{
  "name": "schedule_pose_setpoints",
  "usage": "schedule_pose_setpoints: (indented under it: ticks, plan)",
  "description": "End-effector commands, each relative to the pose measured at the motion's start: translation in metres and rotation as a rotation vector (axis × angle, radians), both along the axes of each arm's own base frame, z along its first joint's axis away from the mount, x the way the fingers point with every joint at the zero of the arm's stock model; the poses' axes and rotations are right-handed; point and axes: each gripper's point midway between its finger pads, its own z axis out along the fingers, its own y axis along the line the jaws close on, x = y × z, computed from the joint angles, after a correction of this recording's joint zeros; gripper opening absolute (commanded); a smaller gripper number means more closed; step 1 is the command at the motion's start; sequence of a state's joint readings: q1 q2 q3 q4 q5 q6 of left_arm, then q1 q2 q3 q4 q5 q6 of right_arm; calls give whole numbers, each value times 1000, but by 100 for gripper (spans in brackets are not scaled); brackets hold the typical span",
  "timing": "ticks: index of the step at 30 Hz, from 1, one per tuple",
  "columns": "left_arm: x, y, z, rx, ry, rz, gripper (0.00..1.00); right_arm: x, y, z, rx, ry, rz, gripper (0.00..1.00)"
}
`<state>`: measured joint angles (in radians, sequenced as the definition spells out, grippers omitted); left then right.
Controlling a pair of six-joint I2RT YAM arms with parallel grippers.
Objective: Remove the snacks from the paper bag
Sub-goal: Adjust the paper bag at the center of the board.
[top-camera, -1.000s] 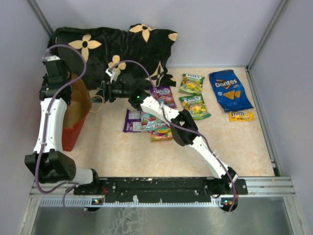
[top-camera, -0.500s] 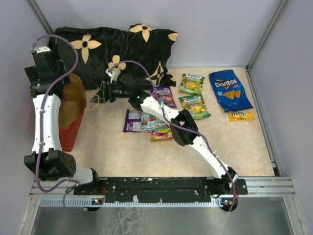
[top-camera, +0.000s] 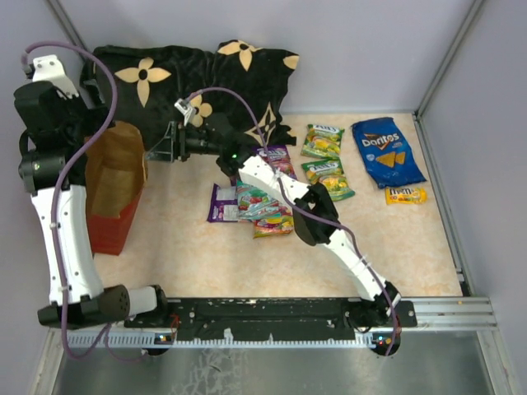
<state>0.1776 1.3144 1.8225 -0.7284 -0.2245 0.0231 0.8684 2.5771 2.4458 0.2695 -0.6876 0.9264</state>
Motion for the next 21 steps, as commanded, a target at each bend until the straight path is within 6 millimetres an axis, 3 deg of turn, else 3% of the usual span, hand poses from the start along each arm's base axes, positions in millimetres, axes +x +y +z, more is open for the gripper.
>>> schedule_pose_setpoints:
  ticks: [1,5,12,14,16,18,21]
  plan:
    - [-11,-39,11,-42,-72,-201,100,-51,-24,147,230,-180,50,76]
    - [-12,-43,3,-57,-46,-218,100,-53,-25,161,245,-199,19,78]
    - [-19,-70,-25,-118,-24,-351,100,-53,-22,148,216,-188,19,77]
    - [-22,-83,-41,-150,3,-408,100,-41,-26,136,174,-180,-21,77]
    - [-26,-86,-55,-163,24,-415,100,-23,-43,123,145,-152,-76,77]
    - [-30,-92,-62,-168,31,-428,100,-4,-72,112,142,-124,-139,77]
    - [-32,-107,-64,-177,19,-494,100,18,-129,106,141,-137,-244,78]
